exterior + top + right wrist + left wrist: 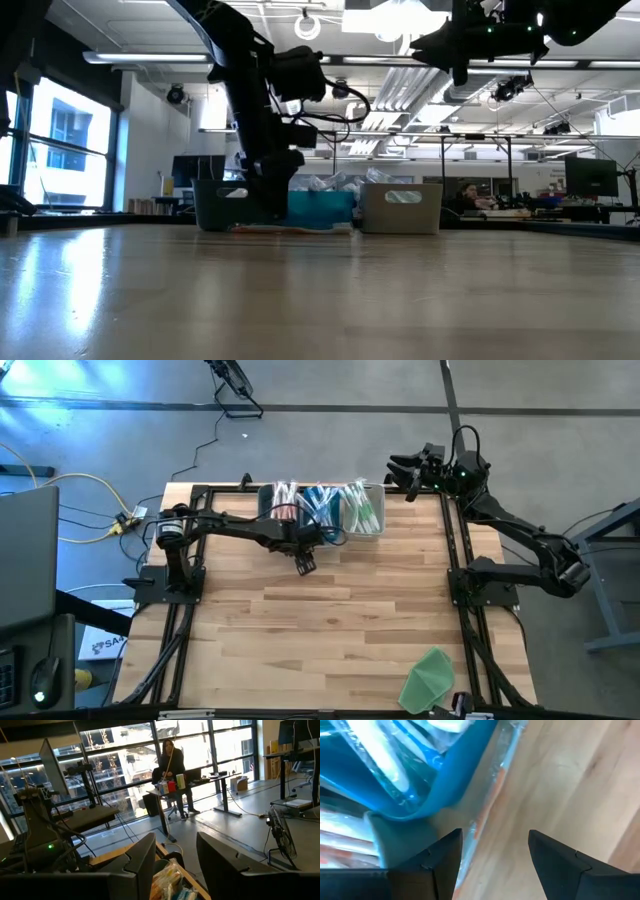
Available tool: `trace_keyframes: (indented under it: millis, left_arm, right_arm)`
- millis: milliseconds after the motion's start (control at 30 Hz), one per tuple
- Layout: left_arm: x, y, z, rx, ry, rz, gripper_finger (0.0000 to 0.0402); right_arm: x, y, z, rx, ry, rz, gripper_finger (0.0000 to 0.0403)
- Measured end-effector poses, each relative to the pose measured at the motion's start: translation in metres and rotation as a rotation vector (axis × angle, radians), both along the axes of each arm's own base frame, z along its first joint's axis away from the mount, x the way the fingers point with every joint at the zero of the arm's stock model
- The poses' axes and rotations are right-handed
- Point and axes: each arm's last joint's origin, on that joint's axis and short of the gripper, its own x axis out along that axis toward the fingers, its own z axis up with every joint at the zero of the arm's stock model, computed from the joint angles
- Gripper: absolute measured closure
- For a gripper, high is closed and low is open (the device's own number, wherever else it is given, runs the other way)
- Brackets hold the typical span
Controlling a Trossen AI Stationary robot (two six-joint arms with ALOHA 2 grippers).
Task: Pick & Place Toothbrushes
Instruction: Put the orange toothbrush into the dark blue bin
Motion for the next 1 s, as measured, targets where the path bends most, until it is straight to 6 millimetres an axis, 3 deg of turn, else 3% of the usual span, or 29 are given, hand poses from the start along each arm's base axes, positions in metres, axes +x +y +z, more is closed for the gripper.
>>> trace_keyframes:
  millis: [267,433,1000]
  left_arm:
    - [0.000,0.001,0.000,0.019,0.004,0.009,0.0181]
    - [0.004,0.003,-0.015,0.026,0.052,-0.035,0.0181]
    - [0.009,-0.003,-0.024,-0.140,0.003,-0.057,0.0182]
  right_arm:
    - [0.000,0.000,0.000,0.001,0.000,0.000,0.0267]
    - [0.000,0.000,0.000,0.001,0.000,0.000,0.0267]
    - [0.000,0.000,0.000,-0.018,0.009,-0.002,0.0267]
